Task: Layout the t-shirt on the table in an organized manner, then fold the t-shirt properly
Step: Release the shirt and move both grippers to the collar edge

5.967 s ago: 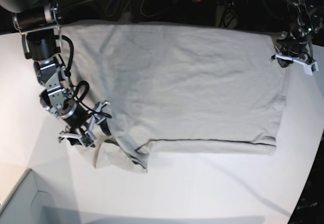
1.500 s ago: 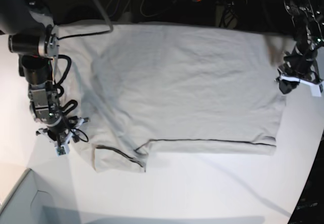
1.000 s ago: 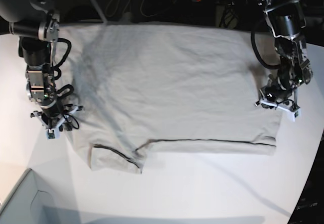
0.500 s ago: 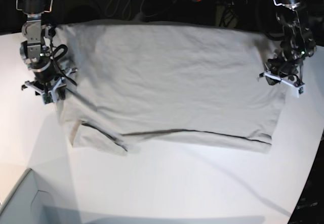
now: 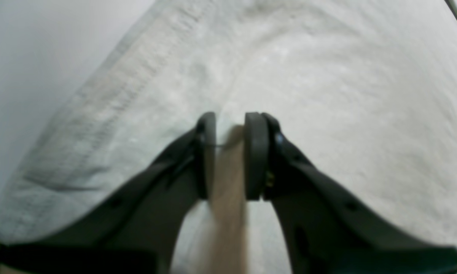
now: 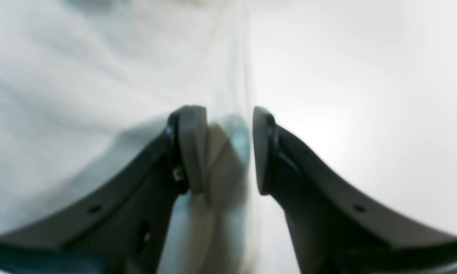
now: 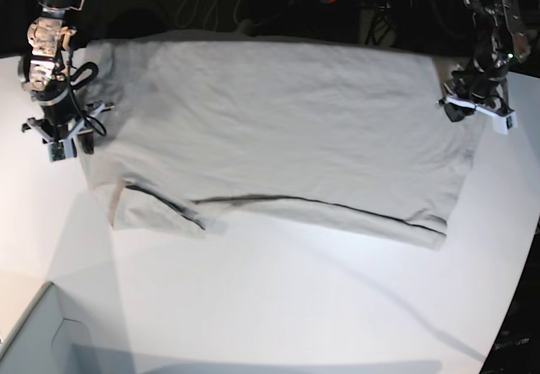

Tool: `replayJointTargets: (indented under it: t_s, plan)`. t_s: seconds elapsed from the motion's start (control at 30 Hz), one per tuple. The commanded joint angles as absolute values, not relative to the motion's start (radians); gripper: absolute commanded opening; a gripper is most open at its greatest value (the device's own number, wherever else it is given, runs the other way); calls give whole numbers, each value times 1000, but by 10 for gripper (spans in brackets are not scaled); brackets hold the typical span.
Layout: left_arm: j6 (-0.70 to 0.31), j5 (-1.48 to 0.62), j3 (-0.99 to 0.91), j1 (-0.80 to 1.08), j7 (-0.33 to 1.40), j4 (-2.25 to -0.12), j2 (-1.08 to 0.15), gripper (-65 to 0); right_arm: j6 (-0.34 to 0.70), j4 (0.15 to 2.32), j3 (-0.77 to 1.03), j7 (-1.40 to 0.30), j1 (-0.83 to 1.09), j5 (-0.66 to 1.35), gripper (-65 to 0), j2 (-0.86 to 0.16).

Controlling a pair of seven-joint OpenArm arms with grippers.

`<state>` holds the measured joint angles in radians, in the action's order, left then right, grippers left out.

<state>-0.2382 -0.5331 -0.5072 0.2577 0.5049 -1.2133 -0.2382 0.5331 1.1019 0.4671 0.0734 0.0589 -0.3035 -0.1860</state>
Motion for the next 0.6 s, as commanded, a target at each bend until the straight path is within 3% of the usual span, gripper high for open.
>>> replayJointTargets:
  t_s: [0.0, 0.4, 0.57]
  plan:
    - [-213, -490, -504, 292, 601, -1202, -242, -512, 572, 1135, 478, 102, 44, -291, -447, -189]
    - [-213, -492, -504, 375, 604, -1403, -236, -514, 591, 1168, 418, 96, -25, -295, -443, -122]
    - [-213, -492, -539, 383, 611, -1431, -234, -514, 591, 1130, 386, -41, -97, -295, -443, -122]
